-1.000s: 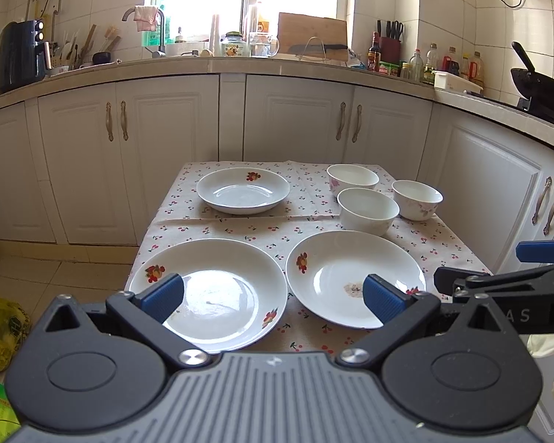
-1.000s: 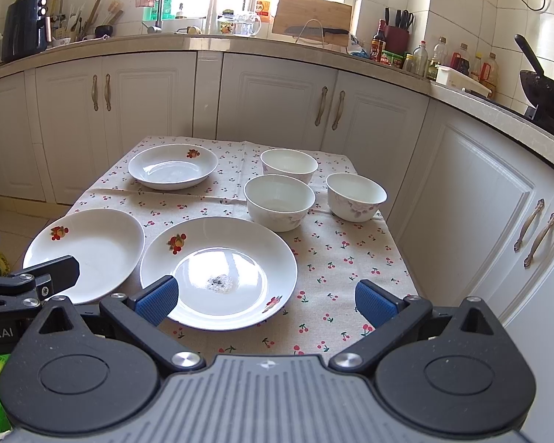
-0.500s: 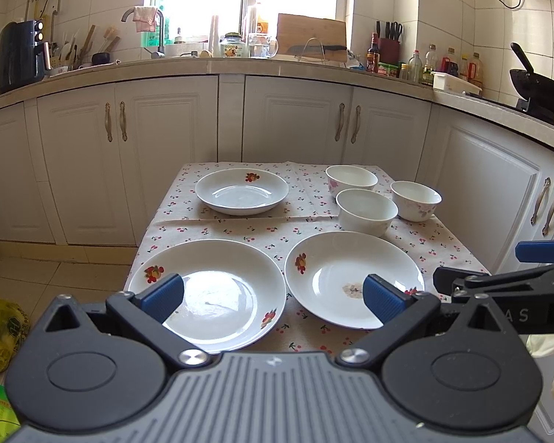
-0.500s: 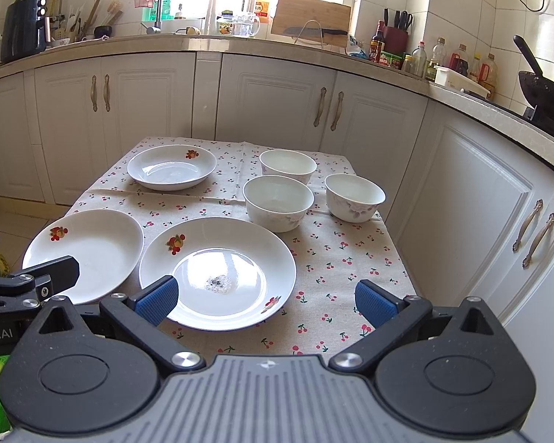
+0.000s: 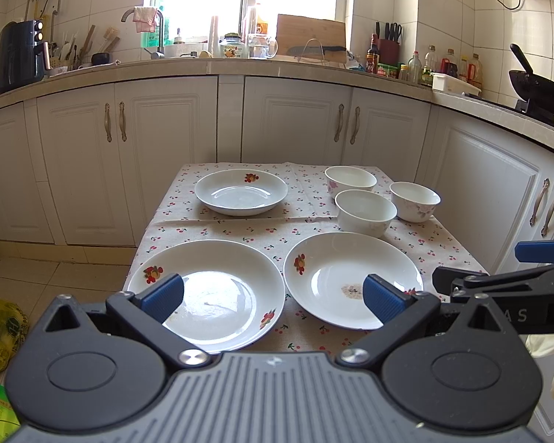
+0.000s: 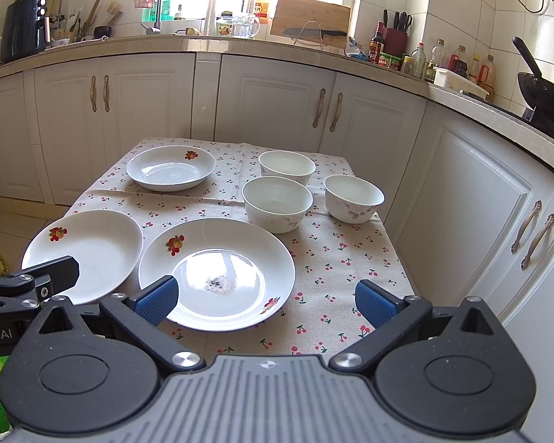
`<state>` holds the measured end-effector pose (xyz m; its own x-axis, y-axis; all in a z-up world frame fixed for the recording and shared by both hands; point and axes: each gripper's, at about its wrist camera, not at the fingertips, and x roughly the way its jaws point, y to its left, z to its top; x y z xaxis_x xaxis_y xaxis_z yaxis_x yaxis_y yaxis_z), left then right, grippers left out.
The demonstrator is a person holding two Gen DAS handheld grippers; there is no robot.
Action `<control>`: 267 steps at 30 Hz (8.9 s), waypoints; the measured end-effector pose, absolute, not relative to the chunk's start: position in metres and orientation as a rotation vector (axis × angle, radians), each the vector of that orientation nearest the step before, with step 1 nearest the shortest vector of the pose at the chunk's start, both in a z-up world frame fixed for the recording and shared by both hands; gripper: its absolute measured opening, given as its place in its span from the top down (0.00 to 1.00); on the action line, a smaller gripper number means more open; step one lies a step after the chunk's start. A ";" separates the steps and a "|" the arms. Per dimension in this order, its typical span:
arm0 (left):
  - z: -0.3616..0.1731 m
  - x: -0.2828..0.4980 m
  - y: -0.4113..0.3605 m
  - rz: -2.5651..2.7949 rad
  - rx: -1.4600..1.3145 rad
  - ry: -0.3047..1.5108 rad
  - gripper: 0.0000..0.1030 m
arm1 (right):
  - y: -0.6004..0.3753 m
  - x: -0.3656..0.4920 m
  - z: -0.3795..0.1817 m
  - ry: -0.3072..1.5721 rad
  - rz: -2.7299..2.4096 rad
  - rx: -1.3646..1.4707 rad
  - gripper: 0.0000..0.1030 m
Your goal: Organize plates and bowls
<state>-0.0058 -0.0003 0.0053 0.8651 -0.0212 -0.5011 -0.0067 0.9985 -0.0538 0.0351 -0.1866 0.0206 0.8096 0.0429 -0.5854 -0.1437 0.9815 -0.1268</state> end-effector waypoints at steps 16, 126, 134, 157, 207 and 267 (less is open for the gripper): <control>0.006 -0.005 -0.003 -0.010 -0.057 0.522 0.01 | -0.189 0.035 0.023 0.617 0.100 -0.170 0.00; -0.107 0.057 0.115 -0.279 0.096 0.721 0.01 | -0.045 0.241 -0.062 0.912 0.907 -0.375 0.00; -0.102 0.062 0.116 -0.332 0.134 0.721 0.05 | -0.035 0.262 -0.075 1.004 0.969 -0.345 0.26; -0.099 0.113 0.122 -0.347 0.160 0.719 0.07 | -0.033 0.311 -0.074 1.011 0.954 -0.269 0.37; -0.046 0.068 0.086 -0.295 0.045 0.639 0.01 | -0.156 0.184 -0.018 0.725 0.724 -0.332 0.00; -0.066 0.248 -0.054 -0.733 0.281 1.020 0.01 | -0.235 0.116 -0.109 0.640 0.644 -0.239 0.00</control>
<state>0.2481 -0.0542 -0.0657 0.3142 -0.4224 -0.8502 0.6717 0.7318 -0.1153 0.1165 -0.2354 -0.1091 0.6173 0.4822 -0.6216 -0.6241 0.7812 -0.0138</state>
